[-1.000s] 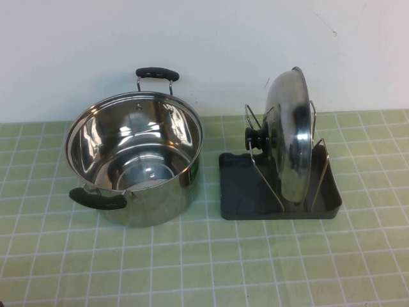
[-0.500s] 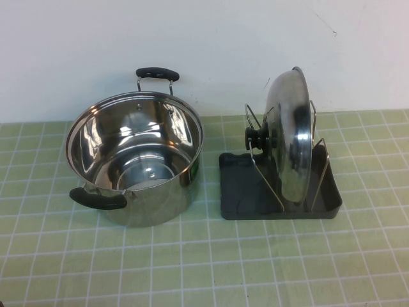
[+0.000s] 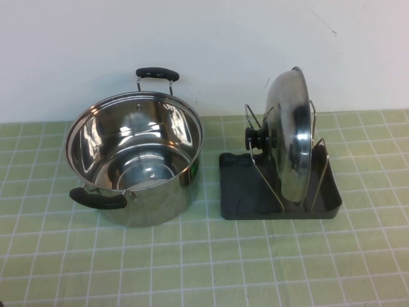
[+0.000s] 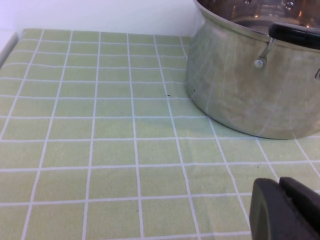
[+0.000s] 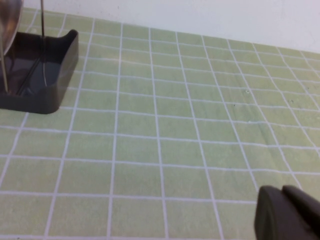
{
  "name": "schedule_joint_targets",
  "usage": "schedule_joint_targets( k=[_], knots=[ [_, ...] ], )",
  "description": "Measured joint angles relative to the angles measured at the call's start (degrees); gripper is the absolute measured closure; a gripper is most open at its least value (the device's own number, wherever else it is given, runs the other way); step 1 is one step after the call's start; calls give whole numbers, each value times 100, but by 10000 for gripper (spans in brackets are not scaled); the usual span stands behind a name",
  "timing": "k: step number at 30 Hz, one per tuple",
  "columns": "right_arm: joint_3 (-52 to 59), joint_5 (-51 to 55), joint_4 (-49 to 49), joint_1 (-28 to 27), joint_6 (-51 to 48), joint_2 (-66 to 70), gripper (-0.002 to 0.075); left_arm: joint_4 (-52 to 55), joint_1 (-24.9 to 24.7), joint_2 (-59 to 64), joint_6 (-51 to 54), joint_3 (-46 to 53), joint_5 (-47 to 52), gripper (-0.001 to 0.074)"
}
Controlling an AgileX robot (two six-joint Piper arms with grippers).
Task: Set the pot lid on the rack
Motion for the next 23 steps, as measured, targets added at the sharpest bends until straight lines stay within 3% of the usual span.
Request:
schedule_joint_targets(
  k=[23],
  knots=[
    [0, 13, 0, 0, 440, 0, 727, 0, 0, 0, 23, 0, 0, 737]
  ],
)
